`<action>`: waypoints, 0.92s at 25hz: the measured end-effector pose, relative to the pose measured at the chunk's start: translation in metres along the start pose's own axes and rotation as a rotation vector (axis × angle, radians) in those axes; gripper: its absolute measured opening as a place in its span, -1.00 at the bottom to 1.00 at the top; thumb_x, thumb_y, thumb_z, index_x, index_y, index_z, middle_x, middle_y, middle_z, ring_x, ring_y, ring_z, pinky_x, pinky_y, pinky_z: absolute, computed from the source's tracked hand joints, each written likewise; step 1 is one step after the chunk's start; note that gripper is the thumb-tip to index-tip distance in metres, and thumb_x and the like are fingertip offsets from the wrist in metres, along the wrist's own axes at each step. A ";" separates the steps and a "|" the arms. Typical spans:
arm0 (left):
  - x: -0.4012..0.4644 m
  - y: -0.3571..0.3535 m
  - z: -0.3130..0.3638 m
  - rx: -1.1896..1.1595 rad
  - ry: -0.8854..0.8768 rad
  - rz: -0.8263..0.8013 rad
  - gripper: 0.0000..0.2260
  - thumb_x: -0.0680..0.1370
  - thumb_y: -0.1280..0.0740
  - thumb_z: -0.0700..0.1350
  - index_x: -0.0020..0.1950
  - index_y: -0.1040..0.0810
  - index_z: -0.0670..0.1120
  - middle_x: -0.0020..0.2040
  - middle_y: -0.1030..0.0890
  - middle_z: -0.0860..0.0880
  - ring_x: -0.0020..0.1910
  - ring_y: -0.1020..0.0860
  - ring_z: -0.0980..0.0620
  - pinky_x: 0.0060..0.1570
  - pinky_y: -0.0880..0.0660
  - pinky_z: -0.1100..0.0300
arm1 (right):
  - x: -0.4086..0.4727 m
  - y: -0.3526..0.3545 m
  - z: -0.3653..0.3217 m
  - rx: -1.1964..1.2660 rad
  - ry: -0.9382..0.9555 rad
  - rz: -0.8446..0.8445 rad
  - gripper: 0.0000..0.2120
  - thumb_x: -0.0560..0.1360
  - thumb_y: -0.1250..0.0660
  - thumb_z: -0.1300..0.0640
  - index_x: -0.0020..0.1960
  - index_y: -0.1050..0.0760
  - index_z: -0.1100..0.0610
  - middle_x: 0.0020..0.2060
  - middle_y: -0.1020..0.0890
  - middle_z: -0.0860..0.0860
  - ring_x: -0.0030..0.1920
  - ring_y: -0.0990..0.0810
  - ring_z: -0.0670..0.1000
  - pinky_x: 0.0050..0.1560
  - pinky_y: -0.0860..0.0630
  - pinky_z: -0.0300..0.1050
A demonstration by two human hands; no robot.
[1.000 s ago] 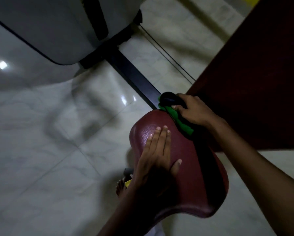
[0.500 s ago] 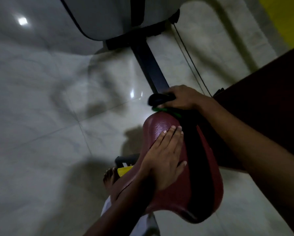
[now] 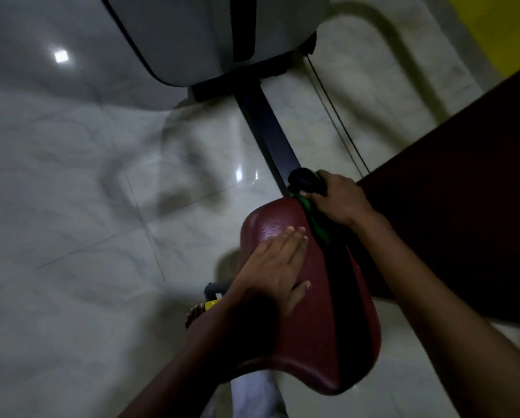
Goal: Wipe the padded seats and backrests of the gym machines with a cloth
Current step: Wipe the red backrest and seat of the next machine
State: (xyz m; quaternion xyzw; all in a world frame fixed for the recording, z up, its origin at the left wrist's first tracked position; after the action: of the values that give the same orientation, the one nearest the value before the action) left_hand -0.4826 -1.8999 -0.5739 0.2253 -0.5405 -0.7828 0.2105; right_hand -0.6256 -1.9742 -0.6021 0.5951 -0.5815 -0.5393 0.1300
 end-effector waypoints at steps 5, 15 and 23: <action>0.036 0.012 -0.021 -0.164 -0.186 -0.058 -0.66 0.51 -0.13 -0.10 0.15 -0.57 -0.19 0.12 -0.58 -0.14 0.06 -0.54 -0.16 0.05 -0.49 -0.05 | -0.065 -0.003 0.039 0.080 -0.178 0.169 -0.58 0.55 -0.25 0.01 0.36 -0.32 0.11 0.14 -0.47 0.25 0.11 -0.50 0.29 0.05 -0.46 0.08; 0.063 0.006 -0.021 -0.012 -0.769 -0.330 -0.58 0.61 -0.08 -0.01 0.37 -0.43 -0.18 0.38 -0.43 -0.18 0.35 -0.39 -0.14 0.31 -0.39 0.00 | -0.112 -0.020 0.056 0.107 -0.443 0.246 -0.39 0.50 -0.23 -0.22 0.47 -0.18 -0.04 0.22 -0.41 0.16 0.17 -0.47 0.23 0.14 -0.45 0.07; 0.051 0.001 0.006 0.105 -1.153 -0.486 -0.54 0.62 -0.04 0.04 0.44 -0.36 -0.16 0.44 -0.37 -0.16 0.40 -0.34 -0.12 0.37 -0.13 0.08 | -0.169 -0.035 0.074 0.128 -0.686 0.396 -0.41 0.53 -0.25 -0.11 0.50 -0.15 -0.06 0.22 -0.42 0.14 0.16 -0.46 0.19 0.08 -0.42 0.04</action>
State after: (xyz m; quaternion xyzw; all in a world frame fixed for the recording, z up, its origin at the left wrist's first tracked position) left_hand -0.5276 -1.9249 -0.5774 -0.1066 -0.5385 -0.7763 -0.3100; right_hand -0.6210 -1.7888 -0.5750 0.2636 -0.7270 -0.6339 -0.0076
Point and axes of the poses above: each hand's wrist, its own x-axis towards the middle knuckle, its own y-axis out of the back of the hand, z = x × y, the point moved 9 cm from there along x, towards the middle knuckle
